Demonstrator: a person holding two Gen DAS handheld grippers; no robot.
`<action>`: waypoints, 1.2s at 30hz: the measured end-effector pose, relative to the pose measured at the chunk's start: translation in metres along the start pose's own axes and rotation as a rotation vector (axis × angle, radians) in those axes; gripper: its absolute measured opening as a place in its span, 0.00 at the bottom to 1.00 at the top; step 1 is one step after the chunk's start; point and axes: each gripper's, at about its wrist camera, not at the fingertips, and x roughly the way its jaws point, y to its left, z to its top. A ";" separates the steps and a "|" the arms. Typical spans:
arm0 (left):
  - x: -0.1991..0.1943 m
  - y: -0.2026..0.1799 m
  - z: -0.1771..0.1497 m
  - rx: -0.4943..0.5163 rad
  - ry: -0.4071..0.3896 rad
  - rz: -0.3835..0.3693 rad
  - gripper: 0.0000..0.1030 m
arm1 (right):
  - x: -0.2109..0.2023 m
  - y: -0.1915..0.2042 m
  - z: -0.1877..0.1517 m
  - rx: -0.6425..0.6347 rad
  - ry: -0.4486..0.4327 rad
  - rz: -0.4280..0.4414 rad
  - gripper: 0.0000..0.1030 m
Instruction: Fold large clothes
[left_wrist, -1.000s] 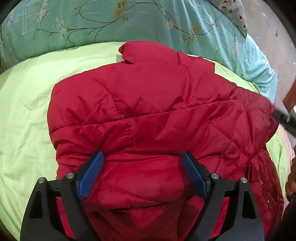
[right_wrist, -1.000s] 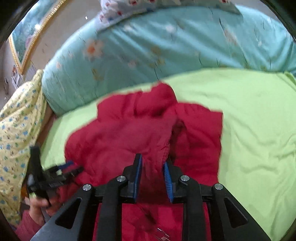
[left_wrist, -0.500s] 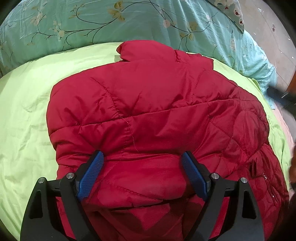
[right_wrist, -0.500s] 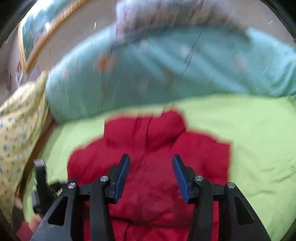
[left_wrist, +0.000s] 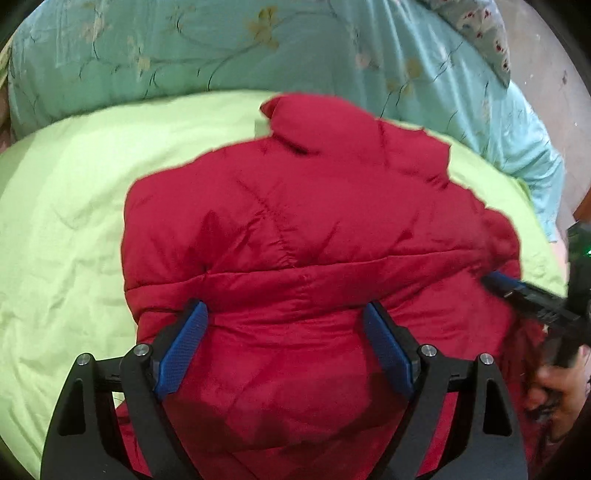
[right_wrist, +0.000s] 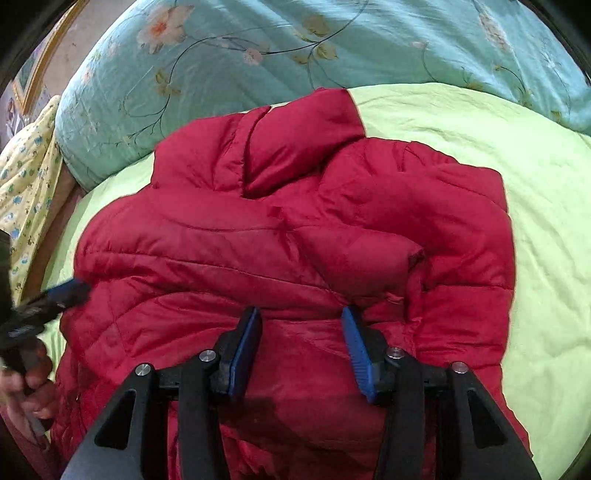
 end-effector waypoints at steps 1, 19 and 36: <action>0.002 0.001 -0.003 0.002 0.001 0.006 0.85 | -0.007 0.000 -0.002 0.006 -0.017 0.000 0.44; -0.026 0.002 -0.021 0.013 0.007 0.030 0.86 | 0.003 -0.007 -0.008 -0.002 -0.013 -0.036 0.44; -0.090 0.016 -0.090 -0.086 0.021 0.017 0.86 | -0.099 0.001 -0.055 0.031 0.022 -0.001 0.64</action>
